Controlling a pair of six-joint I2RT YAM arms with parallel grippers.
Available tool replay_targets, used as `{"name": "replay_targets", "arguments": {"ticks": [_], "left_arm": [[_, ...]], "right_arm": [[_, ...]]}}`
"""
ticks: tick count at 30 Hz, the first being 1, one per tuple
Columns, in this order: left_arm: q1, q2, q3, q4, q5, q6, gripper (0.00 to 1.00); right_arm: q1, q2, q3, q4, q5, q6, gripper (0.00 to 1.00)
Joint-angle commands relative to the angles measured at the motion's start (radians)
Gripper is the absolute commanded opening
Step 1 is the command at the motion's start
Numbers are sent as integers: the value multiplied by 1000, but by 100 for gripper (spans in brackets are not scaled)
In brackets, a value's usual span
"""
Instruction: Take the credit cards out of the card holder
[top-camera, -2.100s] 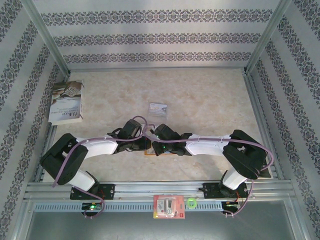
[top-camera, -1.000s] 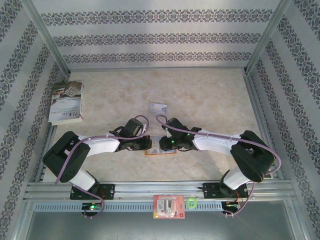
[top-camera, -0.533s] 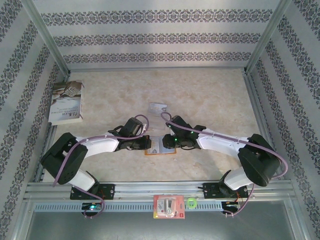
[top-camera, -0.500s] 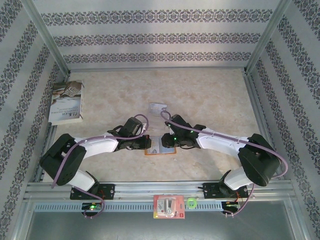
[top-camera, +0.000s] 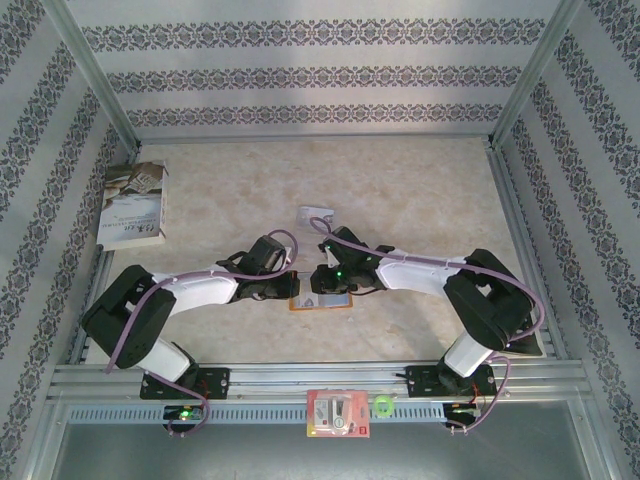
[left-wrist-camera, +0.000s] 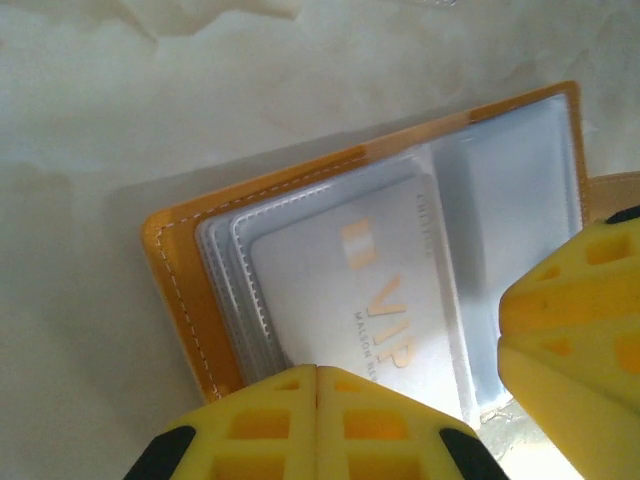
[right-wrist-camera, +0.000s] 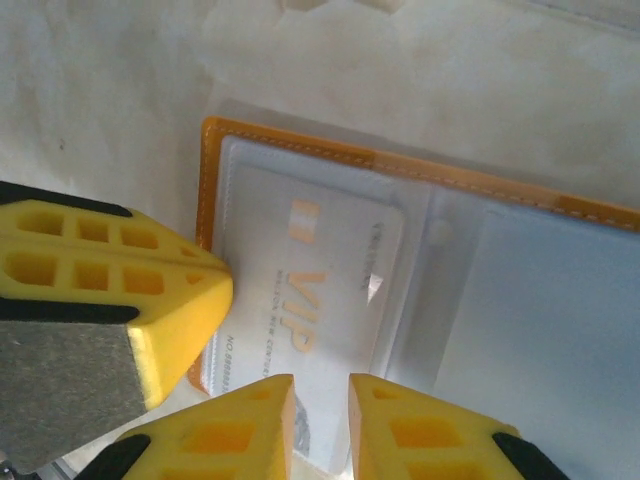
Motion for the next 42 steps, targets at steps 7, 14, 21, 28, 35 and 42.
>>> {"name": "replay_targets", "arguments": {"ticks": [7,14,21,28,35,42], "left_arm": [[1,66,14,-41,-27,24,0],[0,74,3,-65,-22,30,0],[1,74,-12,-56,0,21,0],[0,86,-2,-60,18,22,0],[0,98,2,-54,31,19,0],[0,82,-9,-58,18,14,0]], "right_arm": [[-31,18,-22,35,-14,45,22],[-45,19,-45,37,-13,53,21],[-51,50,-62,105,-45,69,19],[-52,74,-70,167,-85,86,18],[-59,89,-80,200,-107,103,12],[-70,53,-117,198,-62,114,0]]}}
